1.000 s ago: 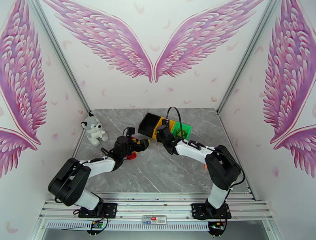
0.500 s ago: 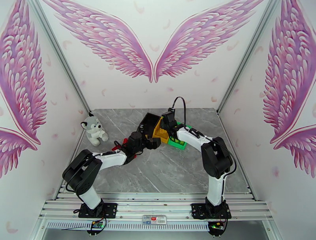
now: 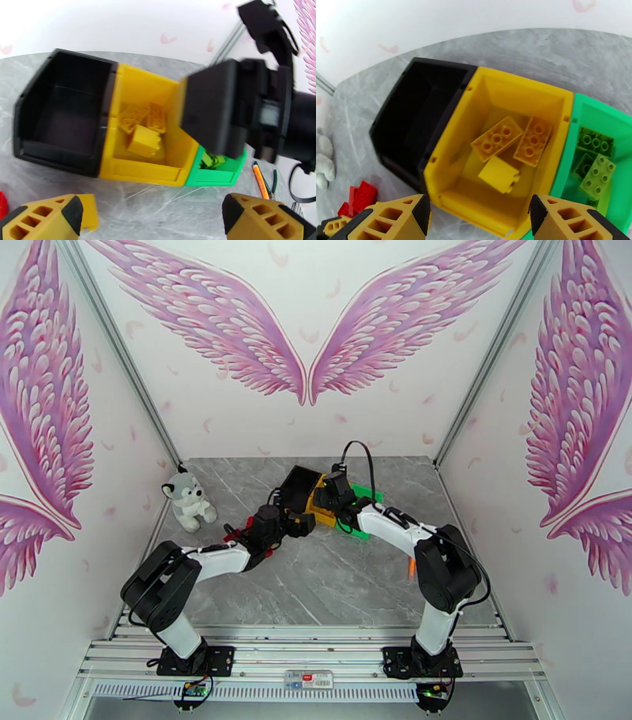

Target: Sort the legos into containers by color

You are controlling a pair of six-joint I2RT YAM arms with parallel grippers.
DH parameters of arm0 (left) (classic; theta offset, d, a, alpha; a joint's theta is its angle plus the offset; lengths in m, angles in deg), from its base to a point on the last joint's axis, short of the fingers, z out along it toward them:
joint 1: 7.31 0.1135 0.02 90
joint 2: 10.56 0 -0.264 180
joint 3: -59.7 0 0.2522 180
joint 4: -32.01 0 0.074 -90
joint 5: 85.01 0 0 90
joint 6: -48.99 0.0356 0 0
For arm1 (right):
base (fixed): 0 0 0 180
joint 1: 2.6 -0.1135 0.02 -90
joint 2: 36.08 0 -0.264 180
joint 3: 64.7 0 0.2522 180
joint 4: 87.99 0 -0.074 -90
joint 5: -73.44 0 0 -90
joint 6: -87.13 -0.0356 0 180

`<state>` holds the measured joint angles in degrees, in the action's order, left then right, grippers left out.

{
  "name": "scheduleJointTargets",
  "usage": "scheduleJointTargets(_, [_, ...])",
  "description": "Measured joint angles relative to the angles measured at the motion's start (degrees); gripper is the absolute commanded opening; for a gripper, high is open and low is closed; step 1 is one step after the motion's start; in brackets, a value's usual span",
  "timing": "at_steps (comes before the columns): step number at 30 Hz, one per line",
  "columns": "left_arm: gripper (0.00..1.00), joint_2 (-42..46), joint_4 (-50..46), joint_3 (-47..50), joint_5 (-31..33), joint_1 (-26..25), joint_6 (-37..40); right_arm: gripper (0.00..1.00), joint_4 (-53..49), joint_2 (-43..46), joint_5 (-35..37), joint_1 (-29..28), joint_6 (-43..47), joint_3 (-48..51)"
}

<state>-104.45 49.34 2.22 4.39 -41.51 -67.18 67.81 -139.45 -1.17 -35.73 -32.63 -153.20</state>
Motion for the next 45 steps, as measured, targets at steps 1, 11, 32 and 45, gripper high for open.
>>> scheduleJointTargets(1, [0.99, 0.9, 0.3, 0.9, 0.5, 0.6, -0.3, 0.75, 0.3, 0.2, 0.0, -0.9, 0.0, 0.4])
scheduleJointTargets(11, [0.99, 7.1, 3.0, 10.0, 1.6, 10.8, -5.8, 0.77, 2.0, -3.8, -0.6, -9.8, -0.1, -1.0])
scheduleJointTargets(32, [0.99, 27.1, 0.3, 21.8, 1.6, 17.7, -8.3, 0.67, 1.6, -20.5, 1.7, -12.1, -5.2, -11.8])
scheduleJointTargets(45, [0.99, 27.0, -1.2, 22.1, 1.4, 18.1, -8.1, 0.61, 1.9, -22.0, 4.8, -12.1, -6.5, -13.4])
